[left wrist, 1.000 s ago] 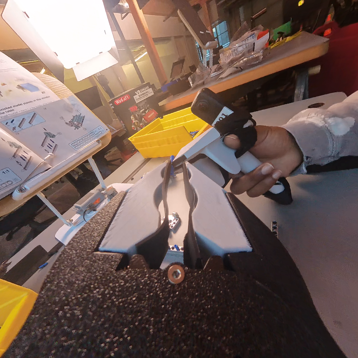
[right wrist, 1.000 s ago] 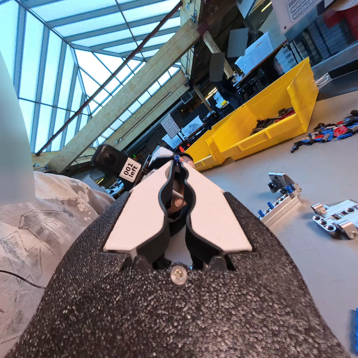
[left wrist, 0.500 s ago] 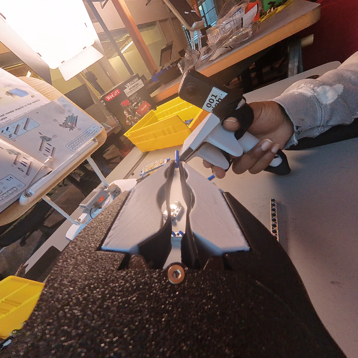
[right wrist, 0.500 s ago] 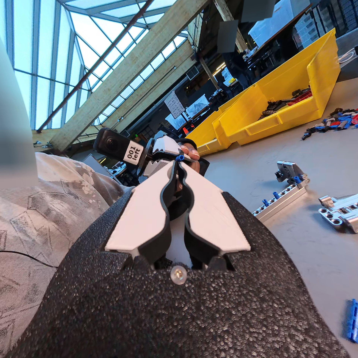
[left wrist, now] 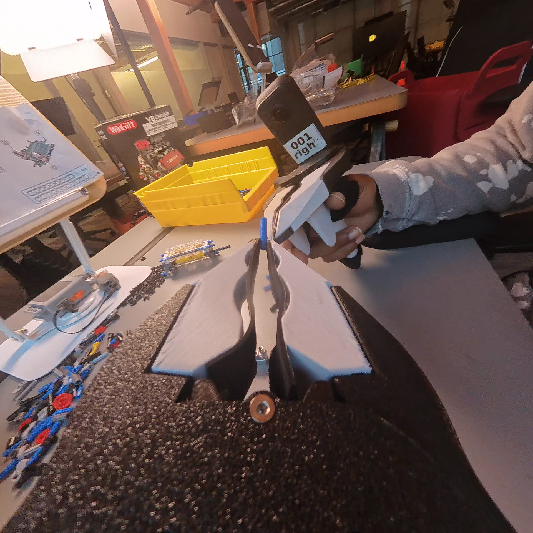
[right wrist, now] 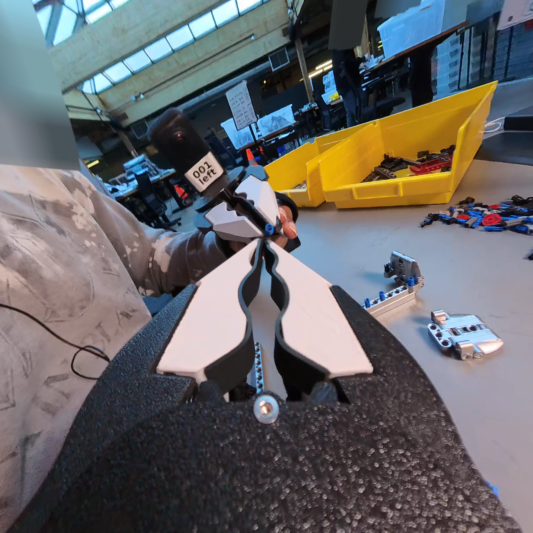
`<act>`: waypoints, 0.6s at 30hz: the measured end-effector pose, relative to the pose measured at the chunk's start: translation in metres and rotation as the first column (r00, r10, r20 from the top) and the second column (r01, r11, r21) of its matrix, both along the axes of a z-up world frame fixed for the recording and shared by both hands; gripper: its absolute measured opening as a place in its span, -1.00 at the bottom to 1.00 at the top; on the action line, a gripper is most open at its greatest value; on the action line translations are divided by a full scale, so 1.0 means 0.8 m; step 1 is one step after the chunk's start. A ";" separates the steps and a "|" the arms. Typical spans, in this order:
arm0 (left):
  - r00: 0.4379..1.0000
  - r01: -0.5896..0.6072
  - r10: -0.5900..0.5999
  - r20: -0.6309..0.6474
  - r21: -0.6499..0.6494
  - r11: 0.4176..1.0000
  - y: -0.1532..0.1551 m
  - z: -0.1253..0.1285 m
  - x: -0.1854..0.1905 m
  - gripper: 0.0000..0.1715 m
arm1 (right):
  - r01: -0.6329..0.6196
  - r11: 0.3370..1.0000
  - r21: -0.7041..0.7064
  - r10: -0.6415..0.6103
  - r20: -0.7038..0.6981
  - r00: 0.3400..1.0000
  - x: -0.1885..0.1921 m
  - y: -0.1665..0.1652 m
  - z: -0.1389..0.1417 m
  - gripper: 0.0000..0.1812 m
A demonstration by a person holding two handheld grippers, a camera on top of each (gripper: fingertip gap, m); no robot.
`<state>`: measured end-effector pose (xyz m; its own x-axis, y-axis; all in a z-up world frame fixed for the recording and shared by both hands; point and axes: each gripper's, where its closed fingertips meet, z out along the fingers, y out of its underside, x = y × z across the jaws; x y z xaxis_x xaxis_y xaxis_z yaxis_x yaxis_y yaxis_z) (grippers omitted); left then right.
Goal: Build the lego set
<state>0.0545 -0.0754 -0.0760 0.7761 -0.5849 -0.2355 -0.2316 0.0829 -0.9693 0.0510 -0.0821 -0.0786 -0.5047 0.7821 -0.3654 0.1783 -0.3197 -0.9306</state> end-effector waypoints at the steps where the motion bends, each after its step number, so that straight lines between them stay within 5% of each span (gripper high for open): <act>1: 1.000 0.019 -0.019 0.018 -0.021 1.000 -0.001 -0.002 0.001 -0.99 | 0.001 1.000 0.029 -0.001 0.000 1.000 0.001 0.000 -0.001 -1.00; 8: 0.991 0.092 -0.083 0.107 -0.080 0.993 -0.005 -0.004 0.005 -0.99 | 0.001 0.983 0.185 -0.001 0.001 1.000 0.009 0.003 -0.011 -0.75; 12: 0.988 0.113 -0.101 0.119 -0.101 0.988 -0.006 -0.009 0.008 -0.98 | 0.001 0.967 0.256 -0.002 0.003 1.000 0.008 -0.001 -0.019 -1.00; 18: 0.980 0.135 -0.114 0.160 -0.124 0.983 -0.006 -0.011 0.007 -0.98 | 0.009 0.967 0.254 -0.003 -0.023 1.000 0.012 0.004 -0.013 -1.00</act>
<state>0.0604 -0.0803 -0.0845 0.7157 -0.6976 -0.0337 -0.0771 -0.0309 -0.9965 0.0607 -0.0788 -0.0892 -0.5054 0.8510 -0.1428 0.1553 -0.0731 -0.9852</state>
